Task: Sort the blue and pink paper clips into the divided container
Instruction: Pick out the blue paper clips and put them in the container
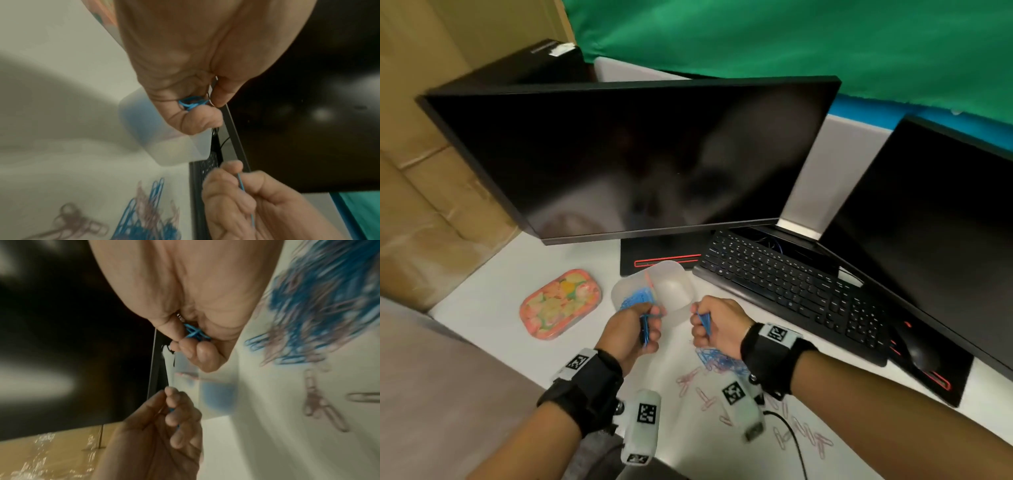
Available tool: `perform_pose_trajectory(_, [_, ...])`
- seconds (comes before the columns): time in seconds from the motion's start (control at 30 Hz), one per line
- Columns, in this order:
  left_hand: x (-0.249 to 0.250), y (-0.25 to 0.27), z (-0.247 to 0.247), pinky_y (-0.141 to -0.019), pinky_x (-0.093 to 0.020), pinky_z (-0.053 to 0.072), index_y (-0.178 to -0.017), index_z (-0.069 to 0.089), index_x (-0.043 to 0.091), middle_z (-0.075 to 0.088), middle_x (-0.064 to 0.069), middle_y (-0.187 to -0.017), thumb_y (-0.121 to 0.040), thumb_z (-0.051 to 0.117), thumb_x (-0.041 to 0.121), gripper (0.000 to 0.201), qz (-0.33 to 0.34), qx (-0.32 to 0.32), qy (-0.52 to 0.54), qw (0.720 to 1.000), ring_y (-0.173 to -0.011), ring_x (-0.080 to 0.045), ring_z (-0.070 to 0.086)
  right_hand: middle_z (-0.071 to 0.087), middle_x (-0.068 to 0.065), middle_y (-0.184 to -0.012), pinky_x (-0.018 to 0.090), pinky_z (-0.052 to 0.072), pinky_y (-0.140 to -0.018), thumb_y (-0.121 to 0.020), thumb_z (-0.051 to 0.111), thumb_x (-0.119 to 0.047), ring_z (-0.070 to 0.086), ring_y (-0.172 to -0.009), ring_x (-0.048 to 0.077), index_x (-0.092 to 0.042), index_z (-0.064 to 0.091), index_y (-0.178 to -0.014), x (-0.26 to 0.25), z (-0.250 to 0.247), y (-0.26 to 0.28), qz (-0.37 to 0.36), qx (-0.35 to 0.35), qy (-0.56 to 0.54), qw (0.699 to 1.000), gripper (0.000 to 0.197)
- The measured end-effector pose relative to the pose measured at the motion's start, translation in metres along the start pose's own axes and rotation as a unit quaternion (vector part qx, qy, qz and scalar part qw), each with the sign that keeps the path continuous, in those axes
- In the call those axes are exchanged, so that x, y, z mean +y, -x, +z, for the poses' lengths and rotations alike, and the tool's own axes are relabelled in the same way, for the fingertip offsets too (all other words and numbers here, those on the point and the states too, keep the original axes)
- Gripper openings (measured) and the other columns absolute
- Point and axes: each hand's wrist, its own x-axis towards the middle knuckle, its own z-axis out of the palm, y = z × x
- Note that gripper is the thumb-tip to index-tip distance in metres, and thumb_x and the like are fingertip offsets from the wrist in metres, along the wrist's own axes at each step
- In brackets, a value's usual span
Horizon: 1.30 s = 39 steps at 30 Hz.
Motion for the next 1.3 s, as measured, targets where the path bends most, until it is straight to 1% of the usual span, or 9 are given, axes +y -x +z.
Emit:
perform_pose_trajectory(0.1, [0.017, -0.006, -0.008, -0.051, -0.027, 0.041, -0.085, 0.058, 0.009, 0.055, -0.007, -0.063, -0.094, 0.044, 0.015, 0.017, 0.025, 0.033, 0.022, 0.999, -0.048, -0.017, 0.049, 0.047, 0.011, -0.062, 0.023, 0.03, -0.047, -0.084, 0.045, -0.004, 0.042, -0.047, 0.019, -0.004, 0.054, -0.078, -0.014, 0.036, -0.015, -0.011, 0.006, 0.093, 0.996, 0.011])
perform_pose_trajectory(0.2, [0.029, -0.012, -0.011, -0.063, -0.036, 0.051, -0.091, 0.056, 0.008, 0.057, -0.014, -0.077, -0.096, 0.044, 0.013, 0.014, 0.032, 0.043, 0.057, 0.997, -0.06, -0.026, 0.058, 0.065, 0.024, -0.083, 0.025, 0.044, -0.053, -0.079, 0.049, -0.007, 0.067, -0.073, 0.034, -0.003, 0.06, -0.089, -0.027, 0.062, -0.026, -0.009, -0.022, 0.191, 0.981, 0.016])
perform_pose_trajectory(0.33, [0.038, -0.019, -0.016, -0.052, -0.027, 0.049, -0.103, 0.057, 0.01, 0.051, -0.013, -0.077, -0.096, 0.045, 0.012, 0.015, 0.039, 0.076, 0.046, 0.995, -0.061, -0.022, 0.05, 0.057, 0.013, -0.076, 0.036, 0.053, -0.074, -0.071, 0.052, -0.008, 0.06, -0.07, 0.027, -0.009, 0.057, -0.076, -0.038, 0.081, -0.039, -0.021, -0.022, 0.229, 0.973, 0.007])
perform_pose_trajectory(0.57, [0.038, -0.026, -0.02, -0.09, -0.04, 0.047, -0.114, 0.058, 0.013, 0.051, -0.009, -0.108, -0.094, 0.049, 0.017, 0.023, 0.07, 0.103, -0.048, 0.991, -0.101, -0.025, 0.05, 0.05, 0.026, -0.083, 0.031, 0.049, -0.075, -0.086, 0.046, -0.001, 0.058, -0.076, 0.027, 0.01, 0.059, -0.107, -0.044, 0.072, -0.035, -0.039, -0.008, 0.234, 0.971, 0.027])
perform_pose_trajectory(0.7, [0.029, -0.024, -0.013, -0.091, -0.04, 0.048, -0.102, 0.063, 0.015, 0.062, 0.002, -0.094, -0.092, 0.056, 0.018, 0.012, 0.168, 0.088, -0.166, 0.968, -0.086, -0.014, 0.057, 0.064, 0.016, -0.097, 0.032, 0.052, -0.084, -0.095, 0.05, -0.012, 0.061, -0.088, 0.021, -0.003, 0.063, -0.108, -0.046, 0.028, -0.011, -0.075, 0.022, 0.269, 0.96, 0.021])
perform_pose_trajectory(0.93, [-0.02, -0.023, 0.017, -0.068, -0.014, 0.045, -0.069, 0.06, 0.029, 0.067, 0.006, -0.073, -0.083, 0.058, 0.007, 0.026, 0.285, -0.076, -0.467, 0.833, -0.07, -0.015, 0.063, 0.063, -0.006, -0.08, 0.014, 0.05, -0.065, -0.095, 0.052, -0.014, 0.058, -0.069, 0.005, -0.011, 0.067, -0.1, 0.002, -0.094, 0.036, -0.087, 0.116, 0.424, 0.894, 0.017])
perform_pose_trajectory(1.03, [-0.041, -0.028, 0.025, -0.071, -0.019, 0.046, -0.082, 0.065, 0.028, 0.065, 0.009, -0.082, -0.083, 0.054, 0.012, 0.019, 0.288, -0.1, -0.583, 0.753, -0.08, -0.014, 0.062, 0.066, -0.011, -0.079, 0.027, 0.052, -0.076, -0.088, 0.055, -0.017, 0.062, -0.077, 0.009, -0.025, 0.067, -0.08, 0.037, -0.141, 0.05, -0.079, 0.186, 0.464, 0.862, 0.016])
perform_pose_trajectory(1.17, [-0.067, -0.043, 0.03, -0.084, -0.031, 0.05, -0.113, 0.062, 0.026, 0.06, 0.003, -0.11, -0.086, 0.047, 0.017, 0.032, 0.285, -0.137, -0.699, 0.641, -0.101, -0.021, 0.06, 0.062, -0.014, -0.078, 0.013, 0.042, -0.063, -0.09, 0.05, -0.013, 0.059, -0.076, 0.005, -0.024, 0.065, -0.085, 0.071, -0.177, 0.074, -0.055, 0.213, 0.481, 0.849, 0.019])
perform_pose_trajectory(1.3, [-0.078, -0.051, 0.034, -0.078, -0.032, 0.05, -0.114, 0.061, 0.027, 0.057, 0.001, -0.11, -0.086, 0.047, 0.018, 0.032, 0.295, -0.112, -0.723, 0.614, -0.103, -0.024, 0.059, 0.067, -0.005, -0.091, 0.018, 0.046, -0.073, -0.09, 0.049, -0.009, 0.063, -0.084, 0.012, -0.025, 0.065, -0.089, 0.094, -0.199, 0.088, -0.072, 0.264, 0.486, 0.83, 0.022])
